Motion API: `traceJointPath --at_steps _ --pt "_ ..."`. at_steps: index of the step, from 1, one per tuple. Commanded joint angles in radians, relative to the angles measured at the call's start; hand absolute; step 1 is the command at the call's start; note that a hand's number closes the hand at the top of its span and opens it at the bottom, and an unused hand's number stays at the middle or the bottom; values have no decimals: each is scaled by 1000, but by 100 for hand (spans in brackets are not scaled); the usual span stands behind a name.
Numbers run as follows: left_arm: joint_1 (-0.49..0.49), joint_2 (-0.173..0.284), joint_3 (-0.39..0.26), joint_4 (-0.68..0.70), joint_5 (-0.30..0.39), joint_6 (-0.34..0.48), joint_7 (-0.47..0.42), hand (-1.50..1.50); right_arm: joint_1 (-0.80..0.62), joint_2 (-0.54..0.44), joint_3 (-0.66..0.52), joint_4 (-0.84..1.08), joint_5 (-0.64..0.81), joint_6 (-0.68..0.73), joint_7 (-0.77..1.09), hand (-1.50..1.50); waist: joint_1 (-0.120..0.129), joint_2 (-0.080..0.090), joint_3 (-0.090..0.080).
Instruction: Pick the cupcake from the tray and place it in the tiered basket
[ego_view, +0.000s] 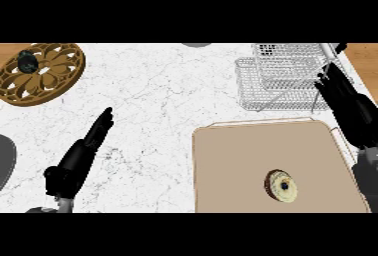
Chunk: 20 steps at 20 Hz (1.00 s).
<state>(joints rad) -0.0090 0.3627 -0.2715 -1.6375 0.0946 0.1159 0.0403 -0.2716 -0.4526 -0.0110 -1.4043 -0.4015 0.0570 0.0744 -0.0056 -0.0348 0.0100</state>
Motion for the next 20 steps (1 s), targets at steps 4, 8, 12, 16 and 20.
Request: traceJointPath --at_steps 4,8,12,16,20 --pt "-7 84 150 36 -62 100 14 0 170 101 -127 -191 72 -382 3 150 -58 12 -13" --pt "13 100 193 56 -64 134 29 0 369 41 -229 -4 195 -562 91 150 -153 51 -25" --pt "24 98 217 70 -65 160 41 0 488 222 -277 -121 246 -845 45 -150 -134 20 -20" --pt "2 99 216 95 -80 160 26 0 656 293 -169 -350 358 -950 89 -150 -102 23 -23" --pt "-38 103 207 96 -77 138 36 0 834 246 14 -460 478 -887 236 -150 -59 40 -25"
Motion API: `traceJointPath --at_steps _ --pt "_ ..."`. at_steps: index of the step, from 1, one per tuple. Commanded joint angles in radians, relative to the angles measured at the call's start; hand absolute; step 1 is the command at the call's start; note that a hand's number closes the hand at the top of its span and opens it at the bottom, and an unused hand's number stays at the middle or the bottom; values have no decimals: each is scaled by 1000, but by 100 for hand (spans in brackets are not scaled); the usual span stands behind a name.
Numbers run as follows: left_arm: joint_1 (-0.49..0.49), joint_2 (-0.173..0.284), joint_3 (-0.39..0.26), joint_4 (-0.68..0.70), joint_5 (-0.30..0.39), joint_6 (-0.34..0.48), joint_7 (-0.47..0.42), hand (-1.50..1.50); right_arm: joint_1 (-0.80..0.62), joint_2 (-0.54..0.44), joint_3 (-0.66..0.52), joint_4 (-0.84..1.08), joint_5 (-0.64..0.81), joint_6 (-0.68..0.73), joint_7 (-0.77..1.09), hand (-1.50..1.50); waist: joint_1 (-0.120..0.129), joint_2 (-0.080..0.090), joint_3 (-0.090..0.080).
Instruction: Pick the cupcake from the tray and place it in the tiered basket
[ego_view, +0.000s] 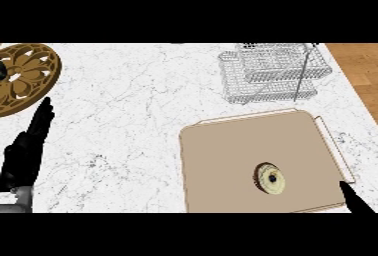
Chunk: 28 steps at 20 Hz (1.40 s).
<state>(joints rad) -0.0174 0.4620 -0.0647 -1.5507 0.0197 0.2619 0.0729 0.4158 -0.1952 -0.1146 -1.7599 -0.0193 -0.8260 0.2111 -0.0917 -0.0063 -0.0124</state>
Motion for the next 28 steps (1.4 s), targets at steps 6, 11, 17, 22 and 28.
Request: traceJointPath --at_steps 6,11,17,22,28 --pt "-47 -32 -50 -6 -14 -18 1 0 311 -191 234 -288 213 128 375 -150 76 25 -4" --pt "-87 -5 -33 12 1 -55 14 0 322 -299 201 -512 313 164 731 -150 114 27 0" --pt "-107 -46 -51 66 -26 -39 -30 0 229 -334 185 -646 408 269 1138 -150 131 26 4" --pt "-144 -37 -45 80 -26 -56 3 0 195 -302 240 -670 426 370 1272 -150 127 23 5" --pt "-178 -56 -48 100 -36 -51 18 0 100 -245 253 -555 449 418 1276 -150 136 27 6"
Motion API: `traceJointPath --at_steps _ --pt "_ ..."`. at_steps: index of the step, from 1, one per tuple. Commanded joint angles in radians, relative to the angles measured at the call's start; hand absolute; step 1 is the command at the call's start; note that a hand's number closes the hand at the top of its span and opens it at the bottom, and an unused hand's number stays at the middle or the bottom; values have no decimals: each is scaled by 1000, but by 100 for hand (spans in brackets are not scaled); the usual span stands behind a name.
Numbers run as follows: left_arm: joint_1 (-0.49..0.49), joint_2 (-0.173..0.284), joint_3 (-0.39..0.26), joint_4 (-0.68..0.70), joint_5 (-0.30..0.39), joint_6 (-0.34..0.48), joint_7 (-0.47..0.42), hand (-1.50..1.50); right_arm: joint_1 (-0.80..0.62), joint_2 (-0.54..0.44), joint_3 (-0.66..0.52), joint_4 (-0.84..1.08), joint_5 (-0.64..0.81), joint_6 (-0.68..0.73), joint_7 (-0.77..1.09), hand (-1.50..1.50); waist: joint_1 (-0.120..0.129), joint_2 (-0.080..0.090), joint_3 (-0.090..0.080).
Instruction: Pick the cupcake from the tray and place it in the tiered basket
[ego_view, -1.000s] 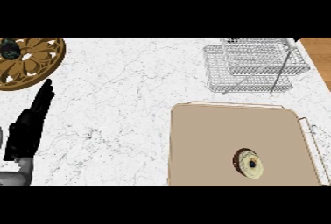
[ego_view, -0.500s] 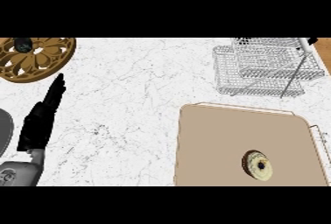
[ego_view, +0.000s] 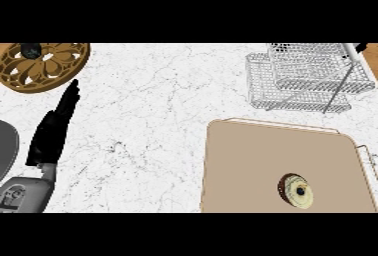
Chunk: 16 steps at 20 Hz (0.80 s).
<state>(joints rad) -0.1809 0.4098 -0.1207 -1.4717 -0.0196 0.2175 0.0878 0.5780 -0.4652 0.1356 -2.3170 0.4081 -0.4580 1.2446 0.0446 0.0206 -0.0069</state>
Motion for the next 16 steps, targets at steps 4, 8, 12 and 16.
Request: traceJointPath --at_steps 4,8,12,16 --pt "11 0 8 7 -1 -13 -16 0 -55 76 51 27 81 79 243 -150 2 -4 0" --pt "12 -15 -7 -13 -17 -1 -1 0 -79 111 52 20 147 128 243 -150 1 -4 0" --pt "23 7 21 -8 -7 -15 -25 0 -71 158 85 82 238 174 243 -150 1 -6 1" --pt "-15 -25 9 18 -21 4 0 0 -58 227 115 22 338 245 243 -150 -18 -6 0"
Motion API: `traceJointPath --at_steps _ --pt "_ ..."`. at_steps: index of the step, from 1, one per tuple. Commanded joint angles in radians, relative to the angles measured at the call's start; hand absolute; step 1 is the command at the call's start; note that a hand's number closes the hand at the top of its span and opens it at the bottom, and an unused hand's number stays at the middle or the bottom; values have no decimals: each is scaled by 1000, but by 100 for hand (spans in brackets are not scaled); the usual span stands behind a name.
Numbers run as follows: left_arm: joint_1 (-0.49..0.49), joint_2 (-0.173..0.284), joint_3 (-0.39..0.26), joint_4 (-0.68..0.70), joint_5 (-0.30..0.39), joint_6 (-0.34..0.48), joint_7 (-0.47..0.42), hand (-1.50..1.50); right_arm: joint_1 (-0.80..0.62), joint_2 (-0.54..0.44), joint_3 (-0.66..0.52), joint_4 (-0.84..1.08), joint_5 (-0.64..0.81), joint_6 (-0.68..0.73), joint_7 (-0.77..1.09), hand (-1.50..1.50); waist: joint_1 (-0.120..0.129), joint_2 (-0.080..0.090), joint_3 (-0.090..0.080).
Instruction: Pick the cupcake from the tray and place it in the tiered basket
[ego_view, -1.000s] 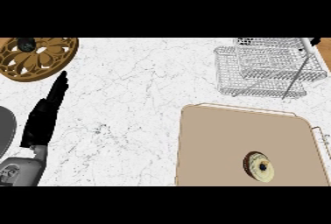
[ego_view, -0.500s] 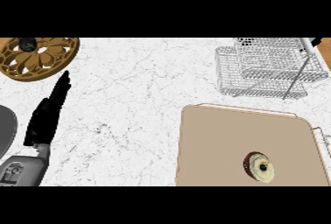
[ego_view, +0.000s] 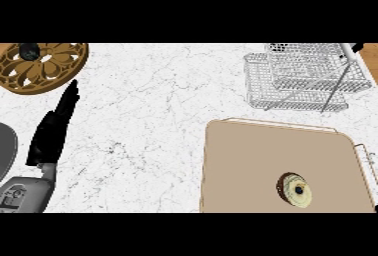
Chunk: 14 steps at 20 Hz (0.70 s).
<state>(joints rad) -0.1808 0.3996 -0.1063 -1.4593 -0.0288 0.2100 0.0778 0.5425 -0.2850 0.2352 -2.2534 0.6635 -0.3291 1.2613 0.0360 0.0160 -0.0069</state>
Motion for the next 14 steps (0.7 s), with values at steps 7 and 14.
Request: traceJointPath --at_steps 7,14 --pt "-27 -10 14 15 -2 -2 12 0 -116 193 -19 37 161 231 227 -150 -6 0 2" --pt "11 -14 24 35 4 -18 -27 0 -164 283 19 111 221 229 226 -150 -14 -6 3"
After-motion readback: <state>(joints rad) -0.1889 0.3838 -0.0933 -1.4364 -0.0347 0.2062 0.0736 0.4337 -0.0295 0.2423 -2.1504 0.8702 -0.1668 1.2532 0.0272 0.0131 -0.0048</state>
